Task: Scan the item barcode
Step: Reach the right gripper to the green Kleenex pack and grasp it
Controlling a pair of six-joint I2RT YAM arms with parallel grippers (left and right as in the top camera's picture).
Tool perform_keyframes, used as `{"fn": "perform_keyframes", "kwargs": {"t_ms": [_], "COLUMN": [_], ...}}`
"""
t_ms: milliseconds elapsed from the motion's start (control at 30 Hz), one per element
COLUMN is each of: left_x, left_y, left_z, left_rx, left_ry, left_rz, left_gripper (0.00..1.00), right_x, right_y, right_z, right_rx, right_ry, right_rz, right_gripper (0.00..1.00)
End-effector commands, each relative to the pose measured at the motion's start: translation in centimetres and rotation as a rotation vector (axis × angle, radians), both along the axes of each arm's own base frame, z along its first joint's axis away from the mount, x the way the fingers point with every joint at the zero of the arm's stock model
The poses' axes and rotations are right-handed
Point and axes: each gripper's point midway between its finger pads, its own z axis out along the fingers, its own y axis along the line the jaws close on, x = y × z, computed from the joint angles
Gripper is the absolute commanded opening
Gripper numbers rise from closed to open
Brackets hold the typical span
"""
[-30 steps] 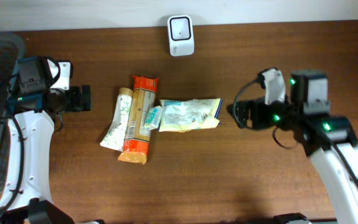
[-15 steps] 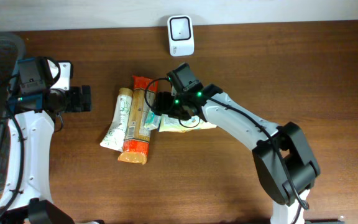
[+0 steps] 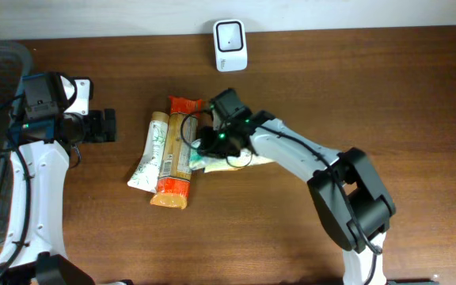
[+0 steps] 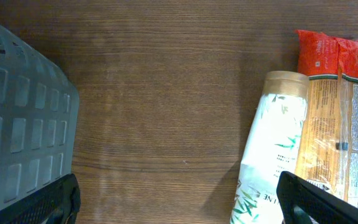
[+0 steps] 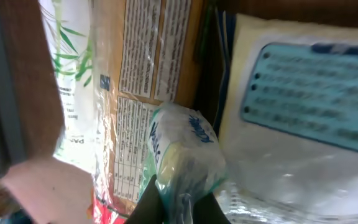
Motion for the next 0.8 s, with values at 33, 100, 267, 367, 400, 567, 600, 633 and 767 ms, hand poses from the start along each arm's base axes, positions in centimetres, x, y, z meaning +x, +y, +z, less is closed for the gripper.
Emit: {"fn": "perform_keyframes", "kwargs": {"t_ms": [33,100,267,367,400,567,600,633,767], "left_x": [0.0,0.0,0.0,0.0,0.0,0.0,0.0,0.0,0.0], "left_y": [0.0,0.0,0.0,0.0,0.0,0.0,0.0,0.0,0.0], "left_z": [-0.1,-0.1,-0.1,-0.1,-0.1,-0.1,-0.1,-0.1,-0.1], "left_rx": [-0.011,-0.011,-0.011,-0.011,-0.011,-0.011,-0.011,-0.011,-0.011], "left_ry": [0.000,0.000,0.000,0.000,0.000,0.000,0.000,0.000,0.000], "left_rz": [0.006,0.006,0.006,0.006,0.006,0.006,0.006,0.006,0.006], "left_gripper": [0.99,0.99,0.99,0.99,0.99,0.99,0.99,0.99,0.99], "right_x": [-0.9,-1.4,-0.9,0.5,1.5,-0.4,-1.6,-2.5,-5.6], "right_y": [-1.3,-3.0,-6.4,-7.4,-7.8,-13.6,-13.4,-13.3,-9.5], "right_z": [11.9,15.0,18.1,17.2,15.3,3.6,3.3,2.8,2.2], "right_rx": [0.532,0.723,0.904,0.849,0.745,0.020,-0.012,-0.057,-0.113], "right_ry": [-0.041,-0.042,-0.041,-0.069,-0.088,0.049,0.076,0.098,0.117], "right_rz": [0.308,0.394,0.421,0.363,0.304,0.165,0.195,0.214,0.323], "right_gripper": [0.04,0.04,0.04,0.04,0.04,0.04,0.04,0.04,0.04]}}
